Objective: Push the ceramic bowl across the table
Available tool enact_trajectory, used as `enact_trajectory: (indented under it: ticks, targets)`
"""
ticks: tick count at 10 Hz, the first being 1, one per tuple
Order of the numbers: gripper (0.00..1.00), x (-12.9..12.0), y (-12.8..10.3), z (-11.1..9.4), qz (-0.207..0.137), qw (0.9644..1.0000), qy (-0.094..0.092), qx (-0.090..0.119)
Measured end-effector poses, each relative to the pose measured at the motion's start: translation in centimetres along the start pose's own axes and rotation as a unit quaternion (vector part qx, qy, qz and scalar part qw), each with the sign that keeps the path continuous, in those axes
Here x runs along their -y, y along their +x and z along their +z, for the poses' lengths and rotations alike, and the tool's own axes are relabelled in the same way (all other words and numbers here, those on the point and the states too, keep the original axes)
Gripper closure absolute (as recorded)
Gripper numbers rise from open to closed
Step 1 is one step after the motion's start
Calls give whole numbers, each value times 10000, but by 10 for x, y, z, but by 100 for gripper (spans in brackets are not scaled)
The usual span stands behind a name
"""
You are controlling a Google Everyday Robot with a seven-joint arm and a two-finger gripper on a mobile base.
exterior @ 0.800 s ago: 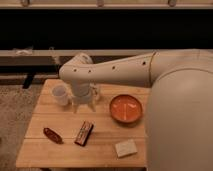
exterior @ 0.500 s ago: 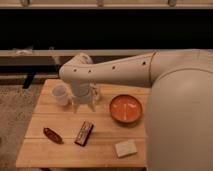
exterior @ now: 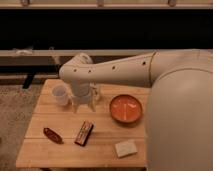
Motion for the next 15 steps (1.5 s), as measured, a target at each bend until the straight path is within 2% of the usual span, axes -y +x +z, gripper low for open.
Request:
enact_trajectory:
  ticks: [15]
  targets:
    - [35,2,-1,3,42,10000,21,-9]
